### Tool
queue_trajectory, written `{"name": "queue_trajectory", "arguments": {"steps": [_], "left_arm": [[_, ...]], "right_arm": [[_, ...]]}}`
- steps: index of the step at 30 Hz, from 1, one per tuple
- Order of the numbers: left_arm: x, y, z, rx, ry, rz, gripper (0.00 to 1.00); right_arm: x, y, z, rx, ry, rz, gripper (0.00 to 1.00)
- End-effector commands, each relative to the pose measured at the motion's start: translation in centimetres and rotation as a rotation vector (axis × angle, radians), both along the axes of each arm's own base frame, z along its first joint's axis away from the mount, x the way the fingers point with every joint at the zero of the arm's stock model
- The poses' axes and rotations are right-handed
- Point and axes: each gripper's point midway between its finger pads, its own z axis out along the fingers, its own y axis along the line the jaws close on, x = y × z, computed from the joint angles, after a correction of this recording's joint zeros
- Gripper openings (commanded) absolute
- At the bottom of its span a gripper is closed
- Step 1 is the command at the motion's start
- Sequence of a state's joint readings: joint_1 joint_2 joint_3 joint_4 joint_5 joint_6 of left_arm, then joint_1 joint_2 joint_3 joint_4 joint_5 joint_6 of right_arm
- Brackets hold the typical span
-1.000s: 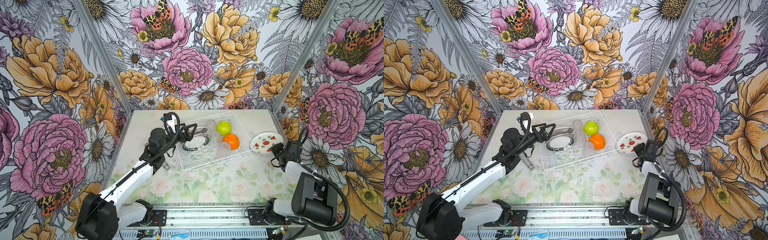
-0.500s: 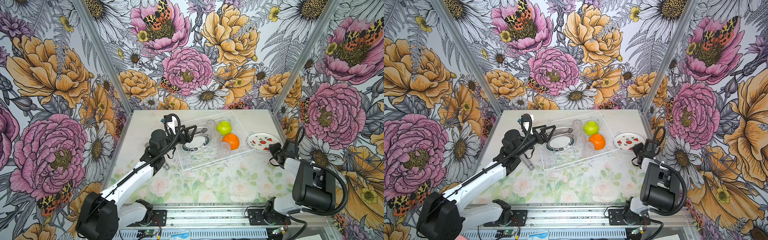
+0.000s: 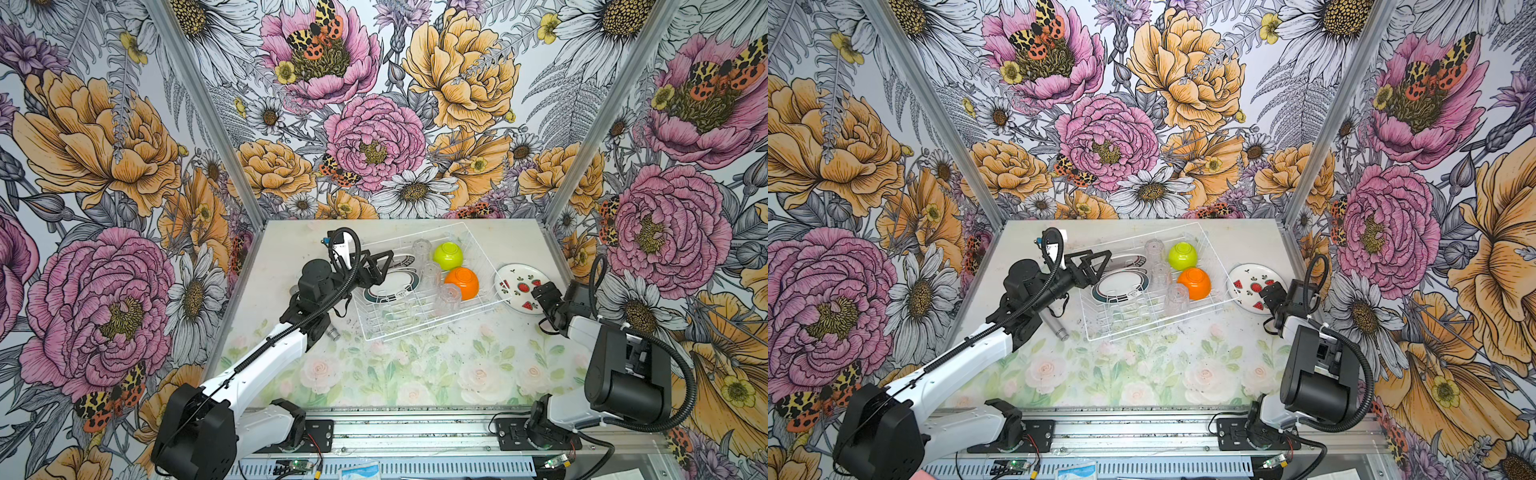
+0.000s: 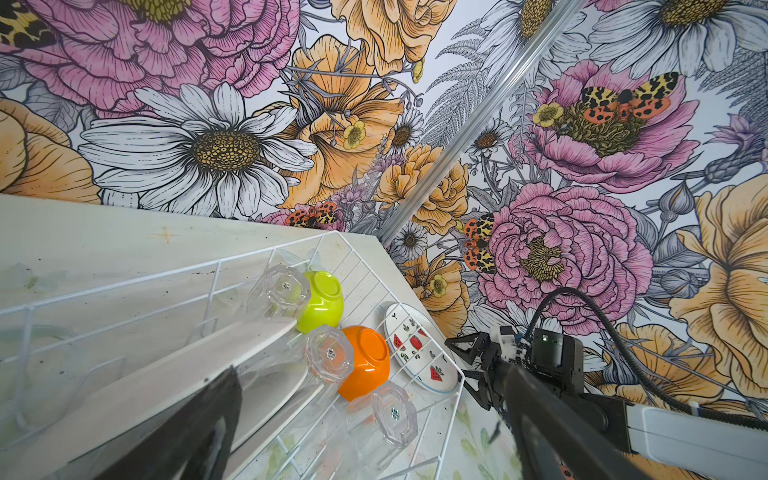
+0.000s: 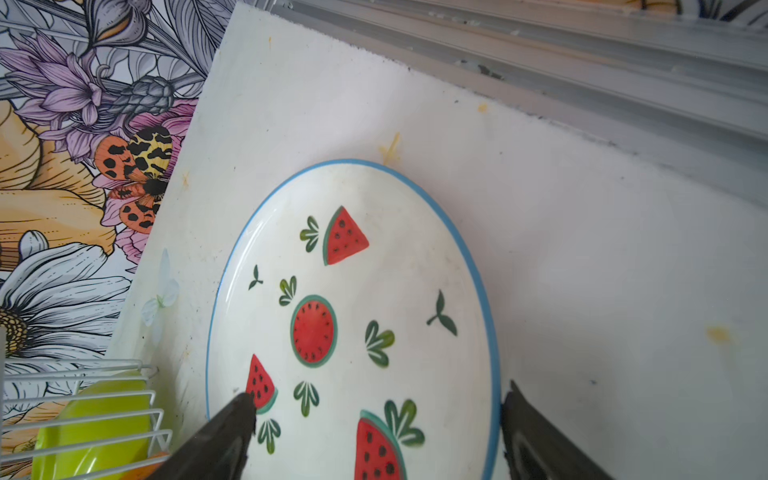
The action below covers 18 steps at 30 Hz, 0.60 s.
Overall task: Unload the mixed dishes from the dish rack
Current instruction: 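Lower the watermelon-print plate onto the table beside the rack with the right gripper, then release the plate and raise the right gripper back over the rack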
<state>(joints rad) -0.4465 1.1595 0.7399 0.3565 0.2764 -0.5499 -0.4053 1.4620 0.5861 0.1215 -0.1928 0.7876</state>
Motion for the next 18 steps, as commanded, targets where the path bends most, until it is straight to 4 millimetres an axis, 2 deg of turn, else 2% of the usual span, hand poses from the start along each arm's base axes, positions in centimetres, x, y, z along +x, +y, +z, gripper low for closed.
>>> {"name": "queue_trajectory", "arguments": {"steps": [1, 3, 9, 14, 18], "left_arm": [[0.3, 0.5, 0.5, -0.010, -0.029, 0.020, 0.99], [0.3, 0.5, 0.4, -0.012, -0.030, 0.020, 0.99], [0.2, 0.5, 0.1, -0.018, -0.025, 0.015, 0.99], [0.3, 0.7, 0.1, -0.024, -0.018, 0.025, 0.99], [0.5, 1.0, -0.3, -0.017, 0.004, 0.041, 0.99]], "right_arm": [[0.4, -0.5, 2.4, -0.061, -0.041, 0.003, 0.94], [0.2, -0.4, 2.5, -0.090, -0.025, 0.010, 0.99], [0.2, 0.2, 3.5, -0.149, -0.008, 0.051, 0.99], [2.6, 4.0, 5.2, -0.207, -0.014, 0.230, 1.00], [4.1, 6.7, 4.8, -0.213, 0.007, 0.329, 0.99]]}}
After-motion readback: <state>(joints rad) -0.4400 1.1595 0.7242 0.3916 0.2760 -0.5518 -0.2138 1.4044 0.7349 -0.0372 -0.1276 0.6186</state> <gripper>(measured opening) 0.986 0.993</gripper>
